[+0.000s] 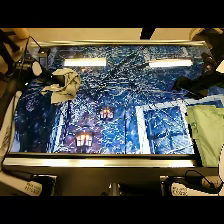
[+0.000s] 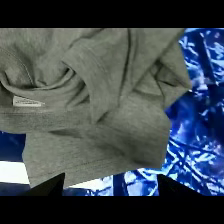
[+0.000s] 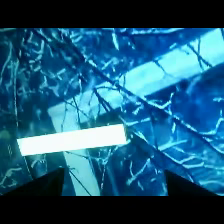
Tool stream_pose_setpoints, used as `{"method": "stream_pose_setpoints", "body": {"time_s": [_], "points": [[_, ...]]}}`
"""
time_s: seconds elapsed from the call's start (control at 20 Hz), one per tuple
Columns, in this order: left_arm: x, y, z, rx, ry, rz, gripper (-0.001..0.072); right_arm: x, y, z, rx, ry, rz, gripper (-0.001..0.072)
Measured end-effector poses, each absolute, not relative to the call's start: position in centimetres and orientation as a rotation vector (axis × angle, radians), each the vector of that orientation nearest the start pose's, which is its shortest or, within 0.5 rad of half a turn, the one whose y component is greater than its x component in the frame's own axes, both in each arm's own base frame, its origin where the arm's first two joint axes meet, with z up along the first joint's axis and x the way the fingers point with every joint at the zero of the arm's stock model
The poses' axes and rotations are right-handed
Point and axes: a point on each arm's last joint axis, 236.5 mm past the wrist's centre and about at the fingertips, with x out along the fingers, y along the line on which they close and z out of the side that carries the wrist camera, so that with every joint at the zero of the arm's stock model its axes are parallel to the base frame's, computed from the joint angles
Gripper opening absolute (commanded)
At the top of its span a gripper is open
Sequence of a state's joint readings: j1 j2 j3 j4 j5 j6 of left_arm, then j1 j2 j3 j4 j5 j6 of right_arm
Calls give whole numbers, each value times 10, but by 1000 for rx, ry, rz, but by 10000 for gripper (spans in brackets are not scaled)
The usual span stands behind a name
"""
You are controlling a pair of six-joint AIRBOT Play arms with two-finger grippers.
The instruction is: Fold the shirts.
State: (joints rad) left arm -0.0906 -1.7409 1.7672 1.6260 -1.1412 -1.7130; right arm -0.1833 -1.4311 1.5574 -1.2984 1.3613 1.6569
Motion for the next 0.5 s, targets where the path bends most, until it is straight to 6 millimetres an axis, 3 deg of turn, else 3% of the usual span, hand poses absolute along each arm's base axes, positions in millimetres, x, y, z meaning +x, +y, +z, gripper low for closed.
{"method": "stream_pose_setpoints", "body": {"time_s": [0.1,0.2,0.35,0.4,0.45,0.5], "points": [[546,-36,-10,-131,1219,17,681,444,-18,88,405,1160,-15,682],[546,-51,-41,-219,1308,-34,681,453,-20,91,407,1120,-18,682],[550,-67,-73,-286,1352,-77,653,460,-21,95,408,1087,-21,666],[555,-70,-77,-304,1341,-86,454,461,-22,95,409,1083,-21,662],[560,-74,-80,-316,1323,-93,183,461,-22,95,409,1080,-21,662],[565,-78,-81,-327,1308,-99,28,461,-21,95,409,1082,-20,664]]}}
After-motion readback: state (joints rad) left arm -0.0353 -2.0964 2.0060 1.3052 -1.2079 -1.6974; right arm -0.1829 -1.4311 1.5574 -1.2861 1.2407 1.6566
